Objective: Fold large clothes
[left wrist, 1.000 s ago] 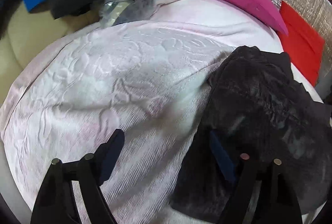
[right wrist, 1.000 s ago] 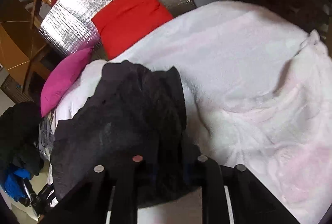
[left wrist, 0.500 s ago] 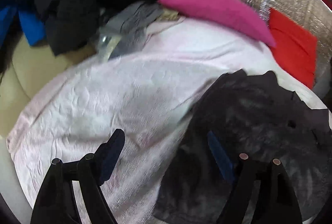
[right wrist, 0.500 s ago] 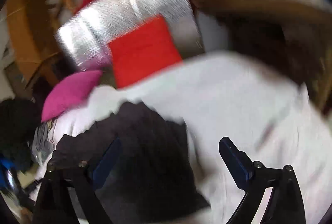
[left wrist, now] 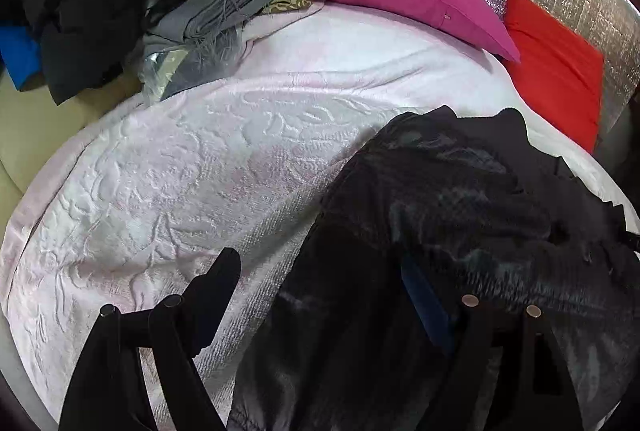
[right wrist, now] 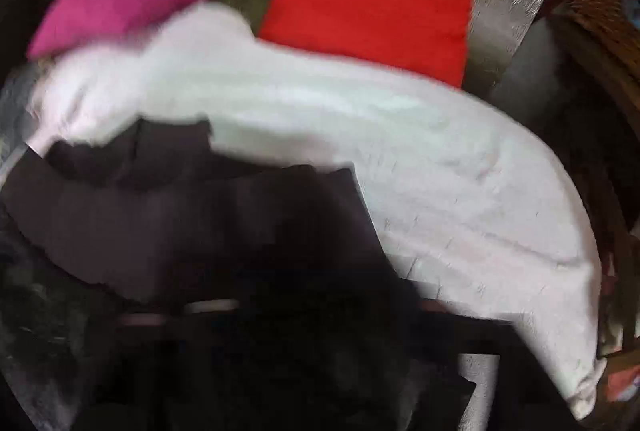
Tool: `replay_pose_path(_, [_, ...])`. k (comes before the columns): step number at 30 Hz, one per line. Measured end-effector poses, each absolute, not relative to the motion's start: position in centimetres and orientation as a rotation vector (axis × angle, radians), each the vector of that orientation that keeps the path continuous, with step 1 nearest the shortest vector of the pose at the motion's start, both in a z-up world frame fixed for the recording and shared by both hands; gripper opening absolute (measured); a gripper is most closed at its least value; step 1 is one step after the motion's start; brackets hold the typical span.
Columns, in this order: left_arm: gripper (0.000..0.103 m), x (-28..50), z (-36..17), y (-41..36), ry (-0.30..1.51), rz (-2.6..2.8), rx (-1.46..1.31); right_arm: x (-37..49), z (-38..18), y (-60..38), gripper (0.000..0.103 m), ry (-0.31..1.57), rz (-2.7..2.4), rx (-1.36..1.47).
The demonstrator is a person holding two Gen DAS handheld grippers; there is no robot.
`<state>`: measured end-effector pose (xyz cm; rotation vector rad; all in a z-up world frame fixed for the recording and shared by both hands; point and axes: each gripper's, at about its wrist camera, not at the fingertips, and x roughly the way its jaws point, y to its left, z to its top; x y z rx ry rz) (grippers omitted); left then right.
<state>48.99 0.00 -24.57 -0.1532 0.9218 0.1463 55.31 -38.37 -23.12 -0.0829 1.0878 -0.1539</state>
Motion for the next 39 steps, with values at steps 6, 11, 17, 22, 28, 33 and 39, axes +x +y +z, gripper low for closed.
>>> replay_pose_path(6, [0.082, 49.0, -24.1, -0.8, 0.859, 0.141, -0.113, 55.0, -20.9, -40.1, 0.008, 0.925, -0.314, -0.002])
replay_pose_path(11, [0.083, 49.2, -24.5, -1.5, 0.883, 0.125, -0.081, 54.9, -24.7, -43.7, 0.008, 0.958, -0.369, 0.206])
replay_pose_path(17, [0.083, 48.4, -23.2, -0.7, 0.893, 0.123, -0.124, 50.2, -21.6, -46.9, 0.017, 0.836, -0.240, 0.562])
replay_pose_path(22, [0.083, 46.4, -20.4, -1.4, 0.760, 0.126, -0.066, 43.4, -18.9, -47.5, 0.067, 0.753, -0.187, 0.662])
replay_pose_path(28, [0.084, 44.4, -19.7, -3.8, 0.712, 0.061, 0.052, 34.1, -18.5, -44.8, 0.082, 0.645, -0.179, 0.594])
replay_pose_path(33, [0.084, 45.4, -23.3, -5.0, 0.885, 0.076, 0.155, 31.9, -21.6, -41.7, 0.069, 0.744, -0.202, 0.515])
replay_pose_path(39, [0.088, 45.5, -23.7, -5.0, 0.909, 0.076, 0.169, 31.7, -24.2, -41.0, 0.066, 0.925, -0.253, 0.488])
